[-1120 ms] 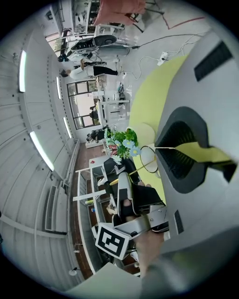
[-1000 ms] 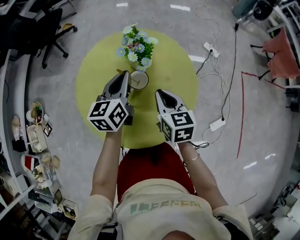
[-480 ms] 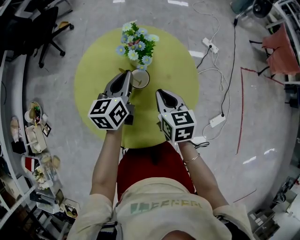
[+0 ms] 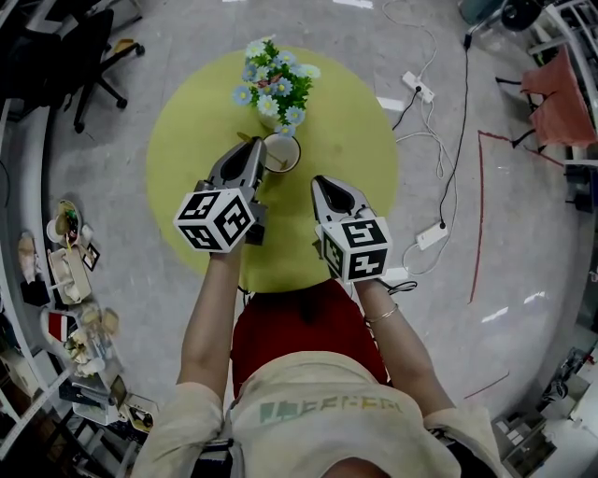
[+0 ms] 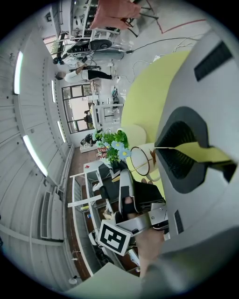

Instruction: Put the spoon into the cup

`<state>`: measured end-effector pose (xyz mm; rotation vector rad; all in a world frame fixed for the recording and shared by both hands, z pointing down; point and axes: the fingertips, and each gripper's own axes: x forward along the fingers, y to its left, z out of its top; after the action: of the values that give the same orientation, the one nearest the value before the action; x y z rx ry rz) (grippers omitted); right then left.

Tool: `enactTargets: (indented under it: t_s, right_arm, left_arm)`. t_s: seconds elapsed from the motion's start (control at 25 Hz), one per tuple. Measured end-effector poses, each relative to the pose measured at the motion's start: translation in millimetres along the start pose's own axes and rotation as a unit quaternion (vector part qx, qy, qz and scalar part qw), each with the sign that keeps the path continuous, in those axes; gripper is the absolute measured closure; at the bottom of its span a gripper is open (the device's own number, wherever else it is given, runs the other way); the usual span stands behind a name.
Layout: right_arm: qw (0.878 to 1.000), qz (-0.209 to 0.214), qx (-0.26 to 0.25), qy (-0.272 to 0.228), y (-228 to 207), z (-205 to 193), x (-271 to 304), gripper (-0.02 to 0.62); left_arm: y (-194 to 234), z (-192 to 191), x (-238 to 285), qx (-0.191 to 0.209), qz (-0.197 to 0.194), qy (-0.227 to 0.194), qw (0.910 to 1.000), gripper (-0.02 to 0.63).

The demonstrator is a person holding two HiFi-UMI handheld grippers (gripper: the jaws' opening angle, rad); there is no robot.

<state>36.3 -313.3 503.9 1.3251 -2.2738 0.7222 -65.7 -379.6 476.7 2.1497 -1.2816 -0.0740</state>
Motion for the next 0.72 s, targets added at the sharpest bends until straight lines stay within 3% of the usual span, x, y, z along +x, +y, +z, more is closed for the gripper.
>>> enactTargets:
  t_s: [0.72]
  right_arm:
    - [1.0, 0.002, 0.012, 0.003, 1.4, -4.3, 0.9, 0.558]
  left_arm:
    - [8.9, -4.9, -4.3, 0.0, 0.001, 0.011, 0.9999, 0.58]
